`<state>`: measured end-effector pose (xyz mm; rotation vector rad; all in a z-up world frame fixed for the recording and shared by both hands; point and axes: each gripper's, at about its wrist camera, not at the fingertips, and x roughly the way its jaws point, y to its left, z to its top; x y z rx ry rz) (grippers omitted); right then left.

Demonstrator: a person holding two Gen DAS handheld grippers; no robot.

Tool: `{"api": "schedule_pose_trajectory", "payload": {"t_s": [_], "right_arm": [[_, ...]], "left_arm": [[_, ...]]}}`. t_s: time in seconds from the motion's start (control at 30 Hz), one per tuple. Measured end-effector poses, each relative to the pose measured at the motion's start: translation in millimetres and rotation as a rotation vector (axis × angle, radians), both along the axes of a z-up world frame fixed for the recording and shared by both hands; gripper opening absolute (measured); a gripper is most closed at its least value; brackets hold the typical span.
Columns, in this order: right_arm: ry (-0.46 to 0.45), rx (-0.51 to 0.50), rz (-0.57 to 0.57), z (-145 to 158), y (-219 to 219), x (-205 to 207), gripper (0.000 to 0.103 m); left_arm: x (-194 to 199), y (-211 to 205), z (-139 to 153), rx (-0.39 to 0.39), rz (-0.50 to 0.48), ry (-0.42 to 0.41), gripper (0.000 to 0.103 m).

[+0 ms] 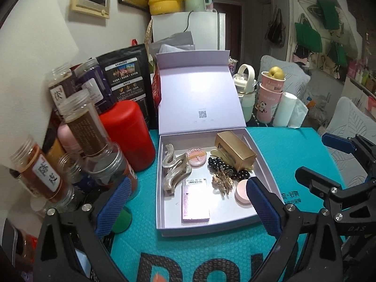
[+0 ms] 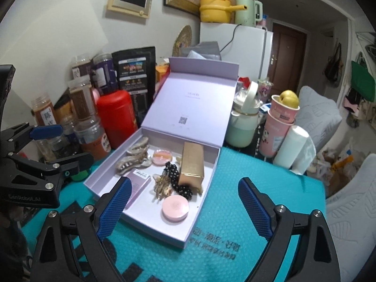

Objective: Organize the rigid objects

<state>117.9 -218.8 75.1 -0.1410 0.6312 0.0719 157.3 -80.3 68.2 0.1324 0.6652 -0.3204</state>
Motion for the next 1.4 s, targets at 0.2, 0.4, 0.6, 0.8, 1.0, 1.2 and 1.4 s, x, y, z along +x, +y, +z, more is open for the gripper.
{"api": "schedule_pose_trajectory", "payload": {"t_s": [0.2,0.4,0.6,0.8,1.0,1.2,1.4], "right_arm": [[-0.022,0.006,0.004,7.5,3.7,-23.0,0.096],[-0.016,-0.006,-0.005,7.4,5.8,-43.6,0.096],[0.005,0.024,-0.027,2.5,3.4,-63.4,0.096],[0.022,0.016,-0.085,-8.9,3.7,-81.5,0.096],[0.055,0.035,-0.118,-18.8,2.1,-97.5,0.096],[0.072,0.046,-0.131,-20.8,4.1,-110.1,0.096],[0.079,0.050,-0.124,-22.6,7.2,-114.8,0.096]], "left_arm": [[-21.7,7.9,6.4,-0.007,0.021,-0.010,0.100],[-41.2,14.0,6.8,0.004,0.052,-0.037,0.100],[-60.8,17.5,2.6,0.001,0.063,-0.040,0.100],[-78.8,14.0,-4.4,0.018,0.059,-0.040,0.100],[-91.4,13.3,-14.1,0.014,0.050,-0.011,0.100],[-103.2,14.4,-14.4,0.011,0.047,-0.021,0.100],[-106.7,16.5,-17.1,0.003,0.054,-0.006,0.100]]}}
